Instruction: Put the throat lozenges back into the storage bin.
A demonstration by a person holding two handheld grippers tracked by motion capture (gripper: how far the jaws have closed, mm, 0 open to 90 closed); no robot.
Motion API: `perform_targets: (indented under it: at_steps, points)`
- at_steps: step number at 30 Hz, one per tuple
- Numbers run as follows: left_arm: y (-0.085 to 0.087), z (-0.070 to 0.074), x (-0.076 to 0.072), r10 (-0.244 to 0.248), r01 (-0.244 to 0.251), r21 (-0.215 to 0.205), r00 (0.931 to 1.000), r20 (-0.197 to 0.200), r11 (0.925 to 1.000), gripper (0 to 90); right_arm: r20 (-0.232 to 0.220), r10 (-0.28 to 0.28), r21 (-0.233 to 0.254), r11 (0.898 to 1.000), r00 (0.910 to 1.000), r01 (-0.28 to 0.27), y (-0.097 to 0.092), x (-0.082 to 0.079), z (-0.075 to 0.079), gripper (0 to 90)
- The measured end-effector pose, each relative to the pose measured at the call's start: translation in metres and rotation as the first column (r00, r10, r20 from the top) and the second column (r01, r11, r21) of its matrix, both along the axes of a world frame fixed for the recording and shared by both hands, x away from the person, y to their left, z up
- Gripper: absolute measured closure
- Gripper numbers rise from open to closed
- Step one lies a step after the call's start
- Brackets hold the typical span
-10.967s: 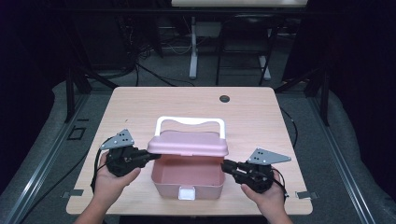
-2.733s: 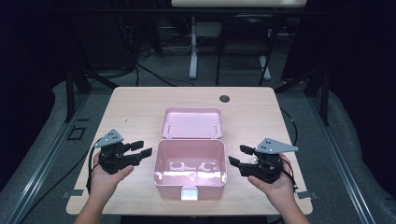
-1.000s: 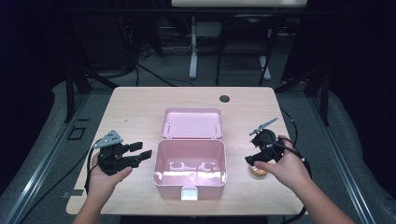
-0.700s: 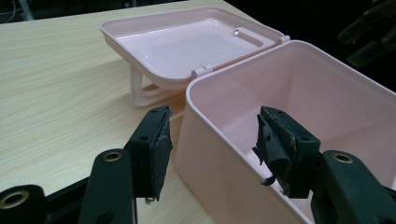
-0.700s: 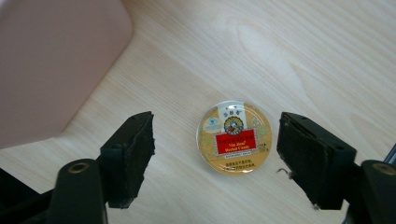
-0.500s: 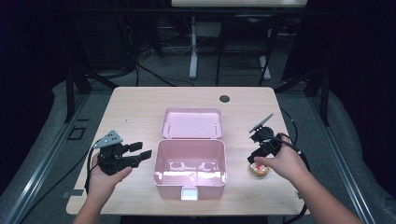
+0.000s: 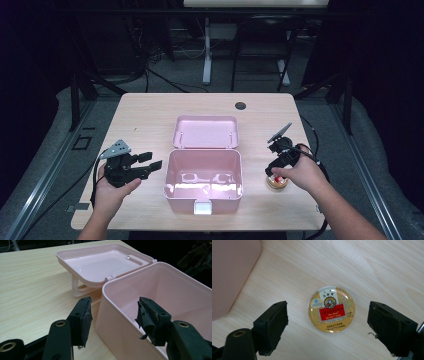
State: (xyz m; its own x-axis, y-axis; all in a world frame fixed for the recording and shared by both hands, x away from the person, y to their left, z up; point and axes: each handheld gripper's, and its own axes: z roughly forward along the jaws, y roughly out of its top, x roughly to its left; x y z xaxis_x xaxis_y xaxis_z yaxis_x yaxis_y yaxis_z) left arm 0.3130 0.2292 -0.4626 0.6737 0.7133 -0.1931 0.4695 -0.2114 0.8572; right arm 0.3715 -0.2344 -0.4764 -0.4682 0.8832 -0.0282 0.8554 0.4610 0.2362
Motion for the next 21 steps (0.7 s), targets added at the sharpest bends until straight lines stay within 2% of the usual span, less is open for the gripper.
perform_targets:
  at_steps: [5,11,15,21]
  points:
    - [0.001,0.0,0.0,0.002,-0.002,-0.005,1.0,0.003,1.0,44.9,-0.001,-0.01,-0.011,1.0,1.0,0.01,-0.001,0.003,-0.007,16.5]
    - [0.002,0.001,0.0,0.004,-0.004,-0.008,1.0,0.002,1.0,45.0,-0.028,-0.027,-0.027,0.999,0.9992,0.027,-0.002,0.007,-0.02,16.5]
    - [0.002,0.001,0.0,0.003,-0.003,-0.006,1.0,0.005,1.0,45.0,-0.041,-0.05,-0.017,0.999,0.9979,0.05,-0.002,0.007,-0.028,16.3]
    - [0.002,0.001,0.0,0.005,-0.004,-0.007,1.0,0.004,1.0,45.0,-0.054,-0.055,-0.02,0.998,0.9971,0.054,-0.004,0.009,-0.036,16.0]
